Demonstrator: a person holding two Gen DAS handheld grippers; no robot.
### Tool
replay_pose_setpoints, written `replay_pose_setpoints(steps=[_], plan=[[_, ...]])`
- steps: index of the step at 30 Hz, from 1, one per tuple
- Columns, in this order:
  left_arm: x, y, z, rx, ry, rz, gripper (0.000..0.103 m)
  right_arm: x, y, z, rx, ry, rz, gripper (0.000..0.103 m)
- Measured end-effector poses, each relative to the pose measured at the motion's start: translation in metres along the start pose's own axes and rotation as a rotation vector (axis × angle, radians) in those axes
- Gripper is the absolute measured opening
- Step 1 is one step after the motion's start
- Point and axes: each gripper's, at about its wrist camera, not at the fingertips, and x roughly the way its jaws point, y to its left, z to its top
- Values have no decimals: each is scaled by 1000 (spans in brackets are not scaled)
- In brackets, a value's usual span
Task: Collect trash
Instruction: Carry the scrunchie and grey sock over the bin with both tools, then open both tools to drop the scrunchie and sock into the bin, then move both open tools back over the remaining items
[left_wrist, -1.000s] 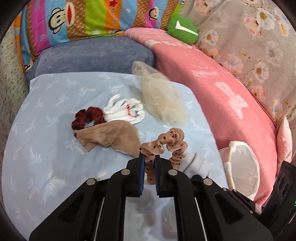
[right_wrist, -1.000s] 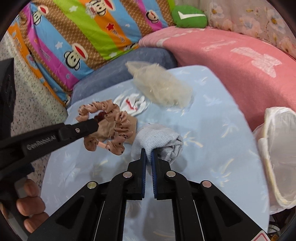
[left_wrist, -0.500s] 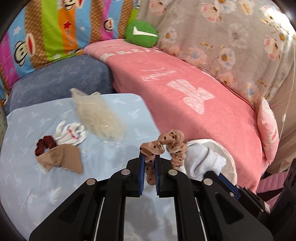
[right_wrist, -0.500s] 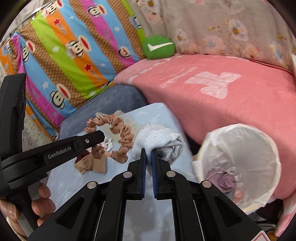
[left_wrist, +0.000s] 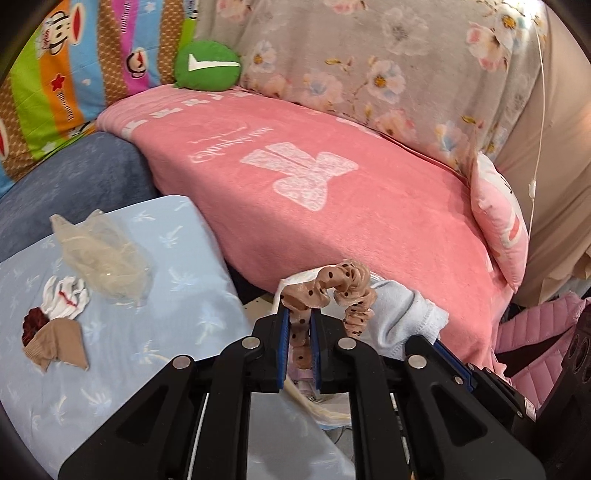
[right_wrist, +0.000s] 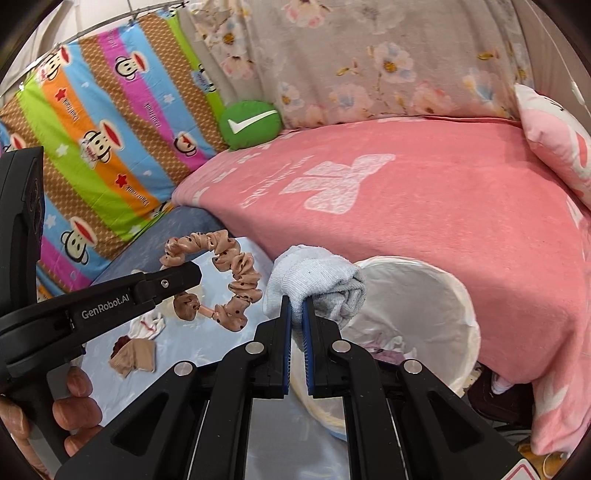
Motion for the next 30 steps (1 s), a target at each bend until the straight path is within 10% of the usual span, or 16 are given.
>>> replay_pose_setpoints(steps=[6, 12, 30], plan=[[13, -15, 1, 10, 36, -33, 14, -1, -18, -1, 20, -1, -18, 6], [11, -18, -2, -1, 8, -10, 63, 0, -22, -1, 29, -9, -29, 12], [6, 1, -6, -33, -1, 35, 64, 4, -7, -5, -2, 3, -10, 20]])
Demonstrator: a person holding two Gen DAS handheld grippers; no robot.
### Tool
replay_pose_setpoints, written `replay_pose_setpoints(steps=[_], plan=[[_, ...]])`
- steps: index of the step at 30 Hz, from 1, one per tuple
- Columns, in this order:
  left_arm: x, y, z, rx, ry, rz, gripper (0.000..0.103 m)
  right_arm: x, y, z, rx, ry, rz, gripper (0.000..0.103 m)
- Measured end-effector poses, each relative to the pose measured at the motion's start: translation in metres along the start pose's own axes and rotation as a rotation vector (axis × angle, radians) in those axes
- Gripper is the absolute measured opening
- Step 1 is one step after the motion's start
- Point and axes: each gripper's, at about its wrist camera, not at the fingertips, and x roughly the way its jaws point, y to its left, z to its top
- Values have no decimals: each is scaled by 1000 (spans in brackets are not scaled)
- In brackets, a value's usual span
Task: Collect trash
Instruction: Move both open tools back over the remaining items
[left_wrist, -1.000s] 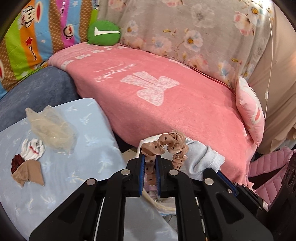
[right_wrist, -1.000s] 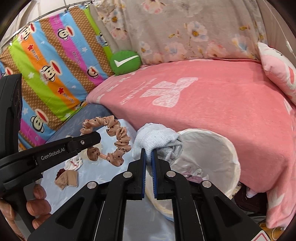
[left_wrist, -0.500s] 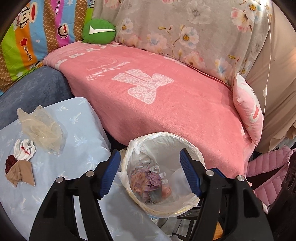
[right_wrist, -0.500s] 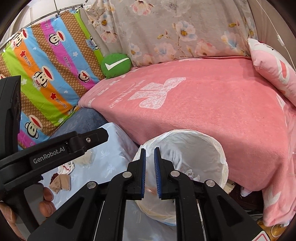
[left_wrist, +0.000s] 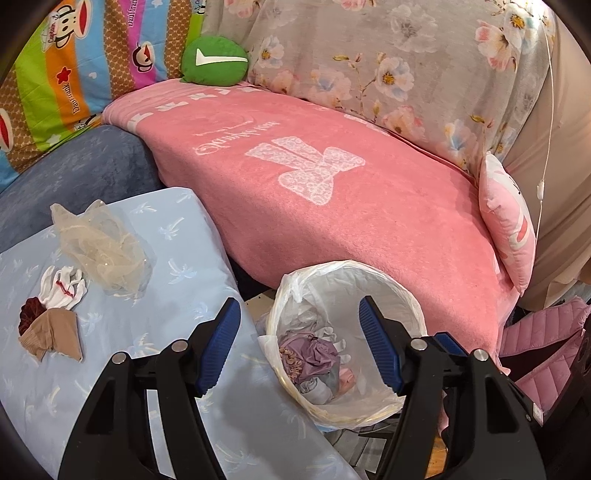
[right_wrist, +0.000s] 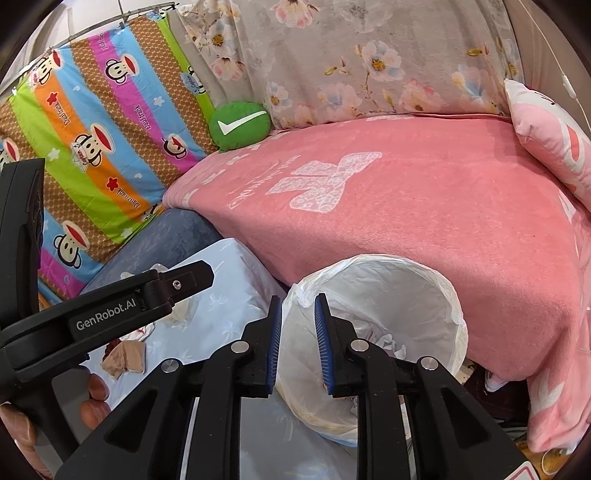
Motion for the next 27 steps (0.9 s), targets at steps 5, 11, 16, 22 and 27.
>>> replay_pose_setpoints(steps=[5, 11, 16, 22, 27], plan=[[-3, 12, -2, -23, -1, 12, 64, 4, 11, -2, -20, 11, 12, 21], [-6, 29, -5, -60, -2, 26, 64, 6, 23, -4, -37, 9, 19, 32], [-8, 44, -8, -88, -2, 43, 64, 9, 33, -7, -52, 22, 27, 32], [-10, 64, -14, -126, 2, 64, 64, 16, 47, -11, -74, 41, 42, 33], [-12, 83, -21, -162, 3, 98, 73, 21, 60, -17, -95, 54, 53, 39]])
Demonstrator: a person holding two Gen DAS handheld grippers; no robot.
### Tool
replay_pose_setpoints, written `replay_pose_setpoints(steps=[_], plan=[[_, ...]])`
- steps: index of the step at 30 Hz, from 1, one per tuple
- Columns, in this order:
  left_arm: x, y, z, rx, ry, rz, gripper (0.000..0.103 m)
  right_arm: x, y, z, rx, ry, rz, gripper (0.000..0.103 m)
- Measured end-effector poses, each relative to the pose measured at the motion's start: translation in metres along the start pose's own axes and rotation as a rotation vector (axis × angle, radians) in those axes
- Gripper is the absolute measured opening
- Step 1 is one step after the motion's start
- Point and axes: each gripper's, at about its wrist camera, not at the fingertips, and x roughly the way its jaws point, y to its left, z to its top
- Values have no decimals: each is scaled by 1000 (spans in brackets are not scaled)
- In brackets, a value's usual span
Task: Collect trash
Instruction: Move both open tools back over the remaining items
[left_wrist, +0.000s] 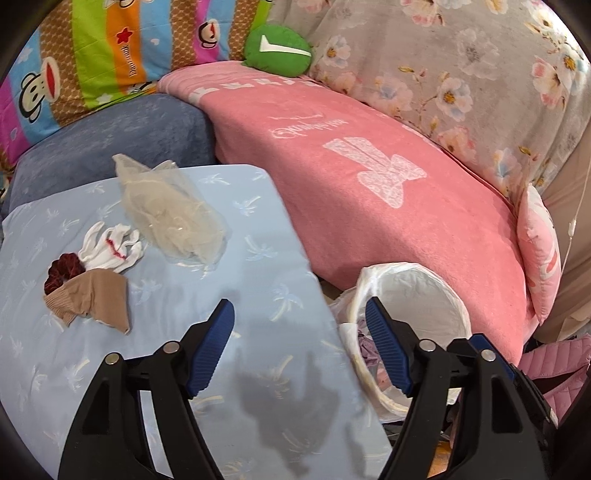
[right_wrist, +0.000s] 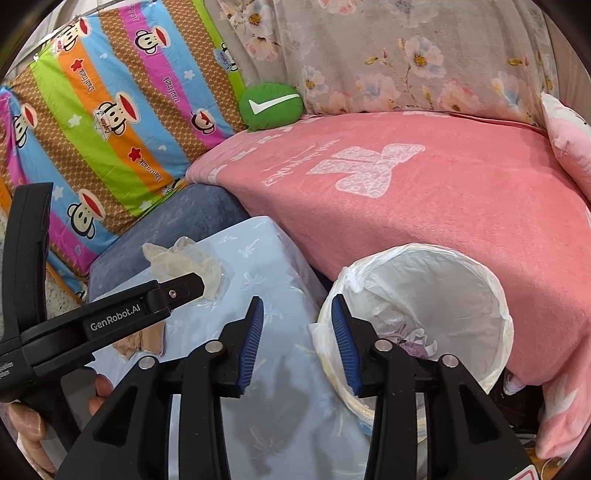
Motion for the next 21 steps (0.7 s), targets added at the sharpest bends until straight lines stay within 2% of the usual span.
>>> replay_pose_setpoints(steps=[3, 15, 21], plan=[[0, 16, -2, -31, 1, 25, 79, 5, 9, -3, -14, 13, 9, 39], [6, 77, -10, -115, 21, 128, 80, 31, 54, -11, -76, 69, 51, 39], [15, 113, -14, -181, 37, 194, 87, 45, 74, -14, -103, 95, 71, 39]])
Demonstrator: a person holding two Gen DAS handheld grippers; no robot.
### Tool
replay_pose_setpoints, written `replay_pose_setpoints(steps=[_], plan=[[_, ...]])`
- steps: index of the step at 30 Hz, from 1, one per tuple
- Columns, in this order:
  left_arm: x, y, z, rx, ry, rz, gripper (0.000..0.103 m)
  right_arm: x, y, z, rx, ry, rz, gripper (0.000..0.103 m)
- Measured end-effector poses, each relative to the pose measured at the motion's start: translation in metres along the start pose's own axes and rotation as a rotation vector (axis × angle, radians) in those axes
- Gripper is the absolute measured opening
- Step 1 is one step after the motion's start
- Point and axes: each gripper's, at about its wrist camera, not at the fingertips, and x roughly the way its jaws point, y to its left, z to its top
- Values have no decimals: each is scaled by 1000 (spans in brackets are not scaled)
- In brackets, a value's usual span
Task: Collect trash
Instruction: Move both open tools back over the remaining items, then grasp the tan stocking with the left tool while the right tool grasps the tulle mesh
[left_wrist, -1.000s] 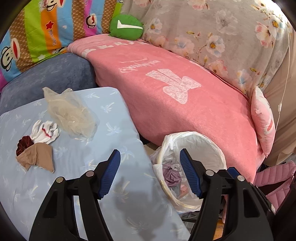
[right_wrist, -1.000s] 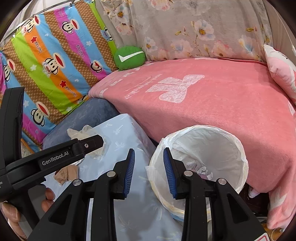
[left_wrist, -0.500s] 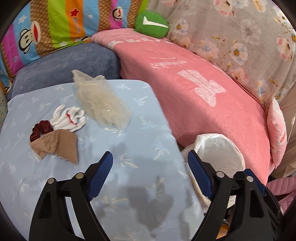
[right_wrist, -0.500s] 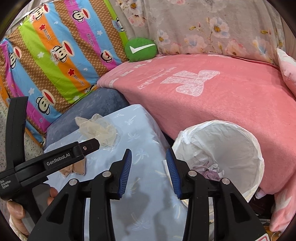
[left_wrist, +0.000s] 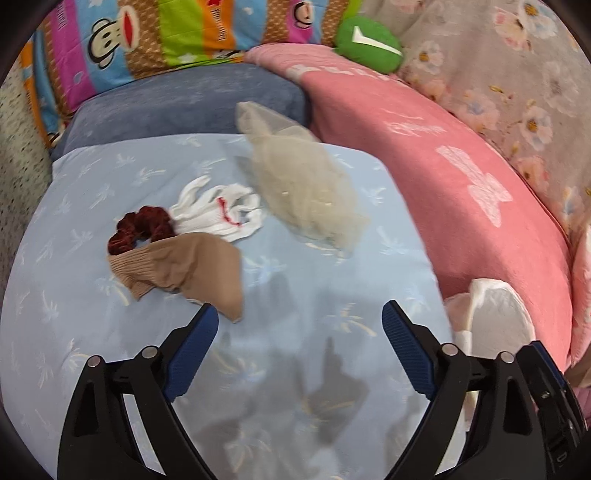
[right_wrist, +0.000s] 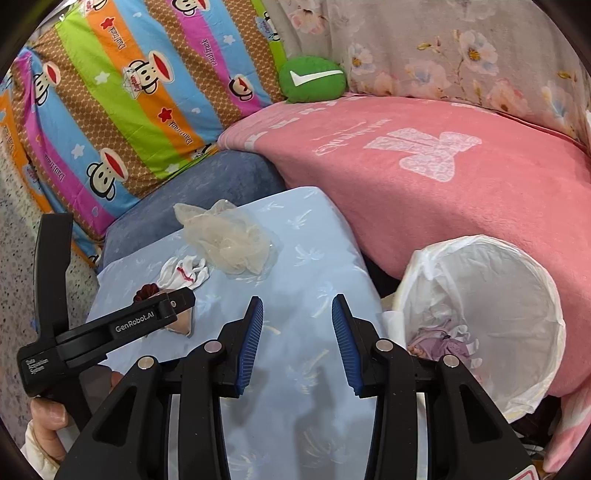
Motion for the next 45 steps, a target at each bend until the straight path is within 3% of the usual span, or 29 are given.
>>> replay_pose_setpoints(steps=[8, 16, 18, 21, 26, 28, 34, 37, 45], plan=[[29, 44, 5, -93, 51, 68, 88, 27, 21, 0, -26, 43, 20, 40], [55, 63, 12, -138, 94, 85, 87, 56, 38, 1, -46, 79, 31, 40], [62, 66, 14, -149, 106, 89, 84, 64, 43, 1, -50, 89, 33, 40], [69, 71, 15, -171, 130, 87, 69, 74, 49, 3, -57, 100, 35, 40], [68, 79, 13, -205, 148, 61, 28, 90, 59, 6, -70, 118, 47, 40], [59, 79, 13, -206, 140, 45, 18, 97, 61, 10, -51, 131, 76, 40], [25, 79, 25, -185, 62, 9, 16, 124, 70, 27, -29, 153, 105, 40], [10, 81, 38, -180, 19, -12, 16, 138, 80, 37, -40, 157, 109, 48], [13, 80, 70, -159, -37, -16, 16, 184, 96, 58, -44, 163, 73, 57]])
